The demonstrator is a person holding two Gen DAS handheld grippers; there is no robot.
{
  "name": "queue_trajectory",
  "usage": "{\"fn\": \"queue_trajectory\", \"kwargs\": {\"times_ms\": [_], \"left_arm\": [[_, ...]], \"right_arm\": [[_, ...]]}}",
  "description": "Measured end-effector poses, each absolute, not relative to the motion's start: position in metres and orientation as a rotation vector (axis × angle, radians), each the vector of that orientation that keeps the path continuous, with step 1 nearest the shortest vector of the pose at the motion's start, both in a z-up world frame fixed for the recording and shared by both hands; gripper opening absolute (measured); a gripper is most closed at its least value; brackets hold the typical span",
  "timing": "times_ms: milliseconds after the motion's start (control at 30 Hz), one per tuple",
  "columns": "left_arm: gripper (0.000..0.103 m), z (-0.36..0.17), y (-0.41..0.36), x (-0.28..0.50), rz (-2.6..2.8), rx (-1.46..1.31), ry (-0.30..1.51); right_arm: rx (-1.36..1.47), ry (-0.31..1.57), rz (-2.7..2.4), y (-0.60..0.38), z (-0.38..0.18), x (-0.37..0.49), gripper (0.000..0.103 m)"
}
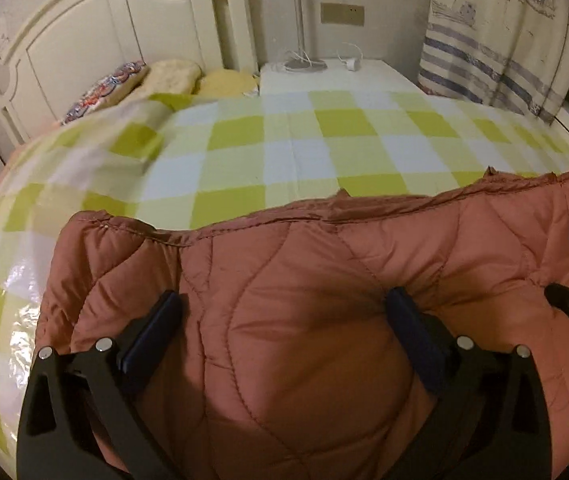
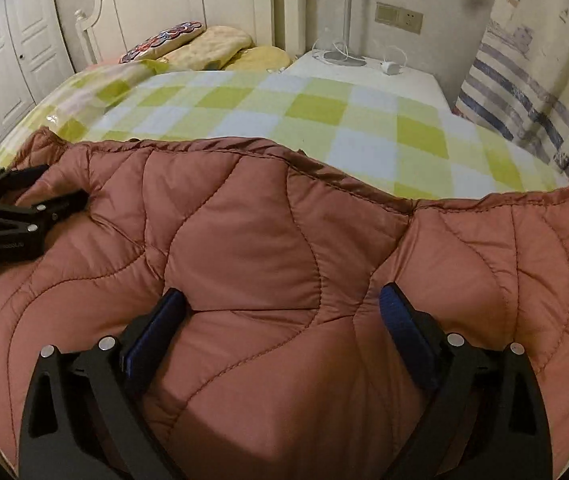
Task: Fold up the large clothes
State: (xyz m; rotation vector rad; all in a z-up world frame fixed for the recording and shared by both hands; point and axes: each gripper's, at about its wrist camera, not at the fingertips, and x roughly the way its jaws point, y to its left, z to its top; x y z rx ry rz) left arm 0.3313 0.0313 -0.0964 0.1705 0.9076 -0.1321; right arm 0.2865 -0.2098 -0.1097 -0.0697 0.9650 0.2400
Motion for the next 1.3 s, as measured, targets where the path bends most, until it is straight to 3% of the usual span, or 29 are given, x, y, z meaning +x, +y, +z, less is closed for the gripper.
{"fn": "queue_trajectory", "kwargs": {"times_ms": [333, 533, 700, 800, 967, 1100, 1167, 1300], "left_arm": [[0.101, -0.100, 0.032, 0.307, -0.148, 0.162, 0.907], [0.101, -0.074, 0.053, 0.289, -0.014, 0.128, 0.784], [0.099, -0.066, 0.127, 0.304, 0.130, -0.092, 0.849], [0.099, -0.060, 0.135, 0.296, 0.145, -0.078, 0.793], [0.101, -0.078, 0.115, 0.300, 0.223, 0.031, 0.812], [0.101, -0.075, 0.126, 0.303, 0.274, -0.003, 0.825], [0.094, -0.061, 0.124, 0.295, 0.295, 0.003, 0.781], [0.098, -0.005, 0.087, 0.265, 0.175, -0.015, 0.615]], "right_arm": [[-0.097, 0.974, 0.236, -0.199, -0.110, 0.266, 0.092], [-0.164, 0.980, 0.229, -0.190, -0.100, 0.263, 0.094], [-0.187, 0.829, 0.207, -0.206, -0.052, 0.246, 0.094], [-0.093, 0.773, 0.154, -0.239, -0.036, 0.247, 0.094], [-0.065, 0.950, 0.080, -0.260, -0.105, 0.276, 0.098], [-0.055, 0.948, 0.091, -0.257, -0.097, 0.280, 0.098], [-0.054, 0.895, 0.129, -0.251, -0.079, 0.270, 0.098], [-0.033, 0.810, 0.227, -0.228, -0.050, 0.261, 0.098]]}}
